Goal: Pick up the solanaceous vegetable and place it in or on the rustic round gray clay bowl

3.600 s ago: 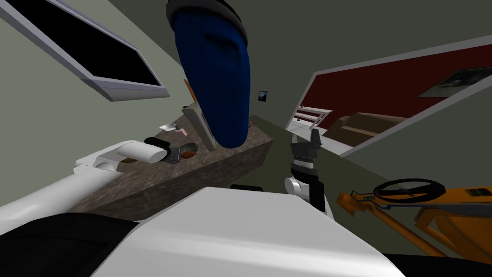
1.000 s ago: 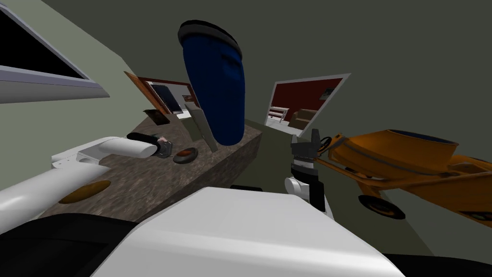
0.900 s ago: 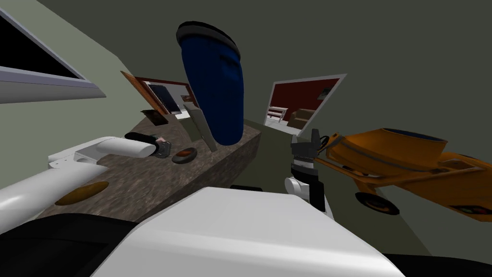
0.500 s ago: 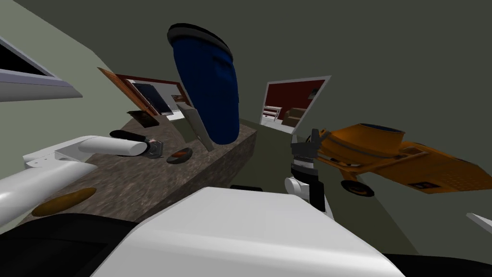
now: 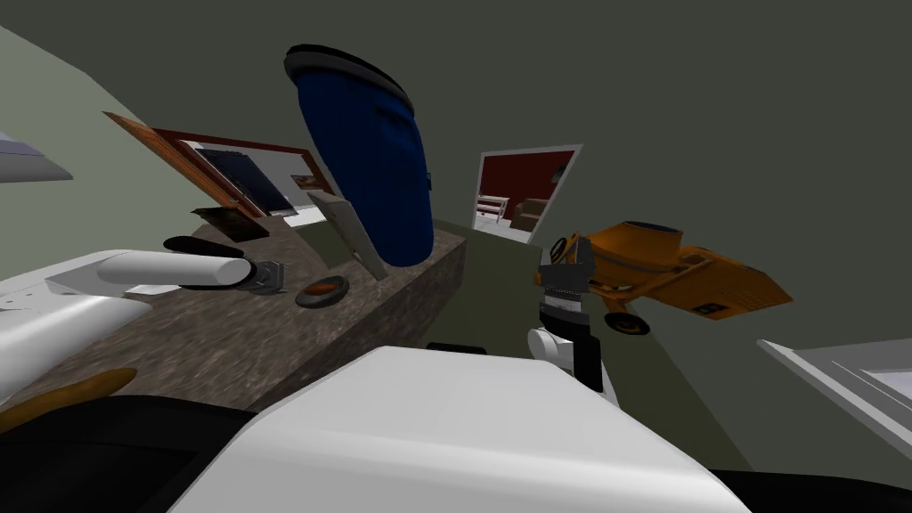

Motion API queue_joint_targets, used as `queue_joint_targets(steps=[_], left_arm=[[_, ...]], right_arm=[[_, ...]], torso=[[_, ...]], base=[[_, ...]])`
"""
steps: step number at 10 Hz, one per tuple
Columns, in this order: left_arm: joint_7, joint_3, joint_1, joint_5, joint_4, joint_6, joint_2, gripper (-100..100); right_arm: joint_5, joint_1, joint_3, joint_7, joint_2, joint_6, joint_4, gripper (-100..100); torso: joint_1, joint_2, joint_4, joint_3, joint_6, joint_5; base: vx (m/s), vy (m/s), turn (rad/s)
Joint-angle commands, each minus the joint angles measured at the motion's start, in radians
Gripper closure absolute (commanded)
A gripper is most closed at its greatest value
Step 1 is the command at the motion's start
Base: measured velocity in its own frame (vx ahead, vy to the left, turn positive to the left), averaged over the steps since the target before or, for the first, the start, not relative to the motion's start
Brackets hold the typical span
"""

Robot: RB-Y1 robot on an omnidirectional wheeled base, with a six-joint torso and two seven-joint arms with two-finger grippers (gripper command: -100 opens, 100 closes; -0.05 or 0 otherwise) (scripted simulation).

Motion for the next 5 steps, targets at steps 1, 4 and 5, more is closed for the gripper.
queue_joint_targets(steps=[1,4,5], left_arm=[[-0.015,0.008,-0.002,0.014,0.046,-0.005,0.008,-100],[-0.039,0.017,-0.01,0.038,0.098,-0.015,0.022,-100],[-0.042,0.017,-0.01,0.039,0.103,-0.016,0.023,0]], right_arm=[[0.0,0.0,0.0,0.0,0.0,0.0,0.0,0],[0.0,0.0,0.0,0.0,0.0,0.0,0.0,0],[0.0,0.0,0.0,0.0,0.0,0.0,0.0,0]], torso=[[0.0,0.0,0.0,0.0,0.0,0.0],[0.001,0.001,0.0,0.0,-0.001,0.0],[0.002,-0.002,0.0,-0.001,-0.002,0.001]], base=[[-0.077,-0.021,-0.106],[-0.071,-0.032,-0.112],[-0.006,-0.003,0.003]])
